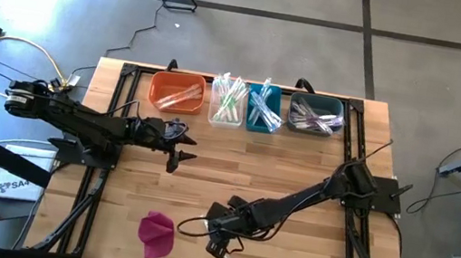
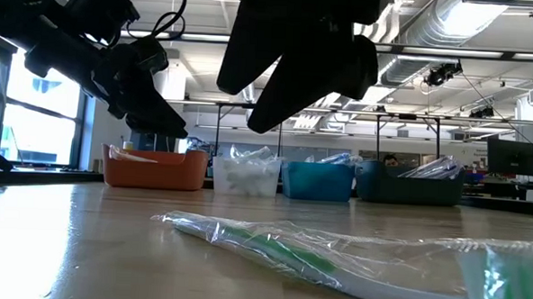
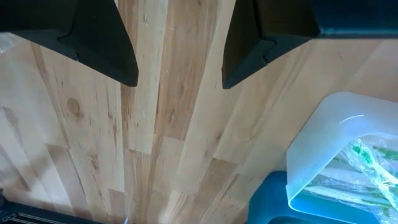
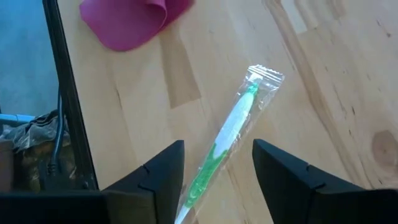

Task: Pick & Place Toothbrushes
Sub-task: Put the green toothbrush into the transparent bin

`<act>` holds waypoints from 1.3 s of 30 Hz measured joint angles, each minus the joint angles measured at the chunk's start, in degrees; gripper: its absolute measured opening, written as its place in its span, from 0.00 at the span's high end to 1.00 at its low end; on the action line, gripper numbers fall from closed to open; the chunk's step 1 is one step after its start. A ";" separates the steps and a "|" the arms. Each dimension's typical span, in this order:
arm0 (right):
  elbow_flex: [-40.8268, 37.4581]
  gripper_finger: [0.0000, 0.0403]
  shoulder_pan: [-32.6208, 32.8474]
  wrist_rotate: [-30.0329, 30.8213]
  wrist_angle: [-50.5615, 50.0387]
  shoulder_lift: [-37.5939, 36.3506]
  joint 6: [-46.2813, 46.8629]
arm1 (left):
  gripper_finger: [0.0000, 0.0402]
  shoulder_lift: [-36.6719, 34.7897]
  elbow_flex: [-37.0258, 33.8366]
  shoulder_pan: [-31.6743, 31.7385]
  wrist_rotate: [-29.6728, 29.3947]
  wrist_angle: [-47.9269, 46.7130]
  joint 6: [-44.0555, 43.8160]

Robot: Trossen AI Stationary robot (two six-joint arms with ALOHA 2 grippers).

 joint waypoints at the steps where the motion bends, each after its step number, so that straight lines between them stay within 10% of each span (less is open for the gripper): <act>1: 0.00 0.54 0.00 0.03 0.44 0.54 -0.01 | 0.43 -0.02 0.00 -0.02 0.00 0.00 0.00; 39: 0.17 0.64 -0.60 -1.66 -0.16 8.77 1.52 | 0.43 0.00 0.05 -0.02 0.02 -1.31 -1.29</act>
